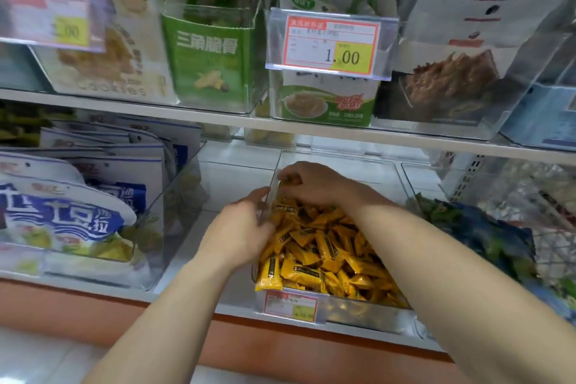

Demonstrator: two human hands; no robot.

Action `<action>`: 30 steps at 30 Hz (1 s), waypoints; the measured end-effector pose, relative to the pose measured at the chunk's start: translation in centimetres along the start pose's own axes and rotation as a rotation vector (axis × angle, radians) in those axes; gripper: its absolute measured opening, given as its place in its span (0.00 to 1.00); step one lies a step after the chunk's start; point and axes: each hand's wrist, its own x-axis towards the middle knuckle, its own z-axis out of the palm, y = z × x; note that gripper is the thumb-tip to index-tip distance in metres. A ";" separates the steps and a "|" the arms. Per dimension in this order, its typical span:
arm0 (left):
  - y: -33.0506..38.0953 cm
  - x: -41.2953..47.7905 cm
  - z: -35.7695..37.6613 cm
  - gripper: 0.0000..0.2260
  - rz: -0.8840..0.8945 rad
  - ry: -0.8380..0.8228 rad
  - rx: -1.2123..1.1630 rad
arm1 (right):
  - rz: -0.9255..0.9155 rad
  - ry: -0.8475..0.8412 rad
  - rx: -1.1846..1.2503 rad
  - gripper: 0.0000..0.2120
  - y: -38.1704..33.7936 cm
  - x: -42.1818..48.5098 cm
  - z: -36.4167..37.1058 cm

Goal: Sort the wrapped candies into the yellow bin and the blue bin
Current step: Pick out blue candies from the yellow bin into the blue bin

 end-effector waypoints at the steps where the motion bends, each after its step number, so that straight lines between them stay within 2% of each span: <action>1: -0.2 0.0 -0.2 0.26 -0.005 -0.011 -0.014 | 0.012 -0.073 -0.084 0.25 0.0 0.4 0.4; 3: -0.4 0.0 -0.3 0.26 -0.006 -0.029 -0.037 | 0.039 -0.146 -0.189 0.31 0.6 0.3 0.7; 8: -0.7 0.1 -0.4 0.25 0.019 -0.029 -0.044 | 0.012 -0.117 -0.218 0.27 3.6 -3.2 -0.2; 11: -0.1 0.1 -0.3 0.26 0.070 0.062 0.012 | 0.096 -0.141 -0.319 0.29 5.2 -5.2 -1.6; 14: 1.8 -0.1 0.0 0.25 0.150 0.158 0.075 | 0.196 -0.134 -0.561 0.23 5.4 -5.7 -3.2; 16: 3.5 -0.5 0.6 0.24 0.207 0.165 0.093 | 0.185 0.002 -0.555 0.17 4.7 -4.8 -3.6; 18: 4.9 -1.0 1.6 0.23 0.242 0.105 0.125 | 0.083 0.110 -0.257 0.13 3.6 -3.3 -3.3; 19: 5.5 -1.2 2.2 0.23 0.235 0.054 0.150 | 0.027 0.085 -0.074 0.13 2.9 -2.5 -3.0; 21: 6.0 -1.5 3.3 0.24 0.172 -0.066 0.218 | -0.037 -0.104 0.121 0.16 1.6 -1.5 -2.3; 23: 5.9 -1.4 4.4 0.27 0.101 -0.143 0.283 | -0.092 -0.299 0.058 0.17 1.7 -1.2 -1.3; 25: 5.6 -1.3 5.3 0.33 0.047 -0.169 0.331 | -0.151 -0.368 -0.083 0.18 2.8 -2.0 -1.0; 28: 5.4 -1.1 6.3 0.40 -0.046 -0.201 0.326 | -0.107 -0.264 -0.240 0.21 5.3 -4.3 -1.8; 30: 5.3 -0.6 6.7 0.37 -0.050 -0.215 0.320 | -0.035 -0.215 -0.333 0.21 6.9 -5.9 -2.7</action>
